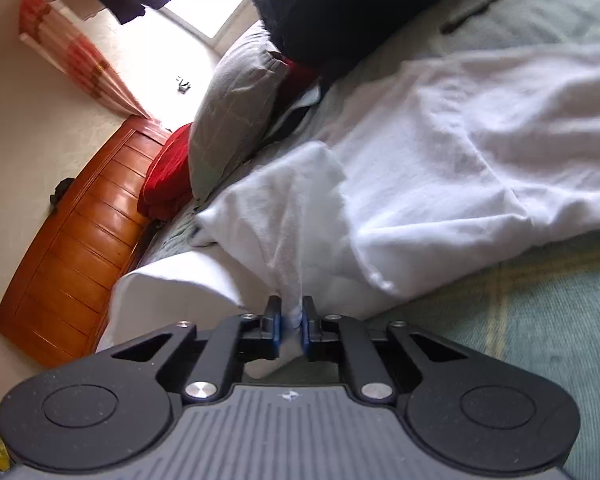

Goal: Fold clothes
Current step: 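Lift the printed front with the right gripper and fold it over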

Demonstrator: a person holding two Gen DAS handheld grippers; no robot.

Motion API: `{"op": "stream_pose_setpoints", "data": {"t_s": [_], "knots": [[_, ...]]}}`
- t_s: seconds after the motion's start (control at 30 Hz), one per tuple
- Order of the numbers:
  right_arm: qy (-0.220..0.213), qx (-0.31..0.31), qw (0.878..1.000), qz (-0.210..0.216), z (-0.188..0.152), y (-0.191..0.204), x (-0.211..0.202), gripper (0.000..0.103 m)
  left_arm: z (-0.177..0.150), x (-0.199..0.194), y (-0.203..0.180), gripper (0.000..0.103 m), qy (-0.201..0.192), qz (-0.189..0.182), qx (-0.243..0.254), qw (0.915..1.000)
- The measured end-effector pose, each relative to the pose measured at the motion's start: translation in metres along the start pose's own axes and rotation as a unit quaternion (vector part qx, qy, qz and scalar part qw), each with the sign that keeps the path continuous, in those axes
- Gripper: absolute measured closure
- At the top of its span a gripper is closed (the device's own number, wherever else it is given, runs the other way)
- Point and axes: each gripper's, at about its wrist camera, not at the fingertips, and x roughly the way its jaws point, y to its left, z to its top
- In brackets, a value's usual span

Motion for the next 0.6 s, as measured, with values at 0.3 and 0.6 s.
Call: {"op": "stream_pose_setpoints", "data": {"t_s": [0.3,0.6], "knots": [[-0.004,-0.031,0.999,0.008,-0.029,0.051,-0.076,0.094,-0.003,-0.016,-0.001,0.004,-0.023,-0.003,0.004,0.9997],[-0.026,0.005,0.999,-0.025,-0.083,0.058,-0.147,0.094,-0.017,-0.047,-0.008,0.004,-0.049,0.001,0.014,0.9987]]}}
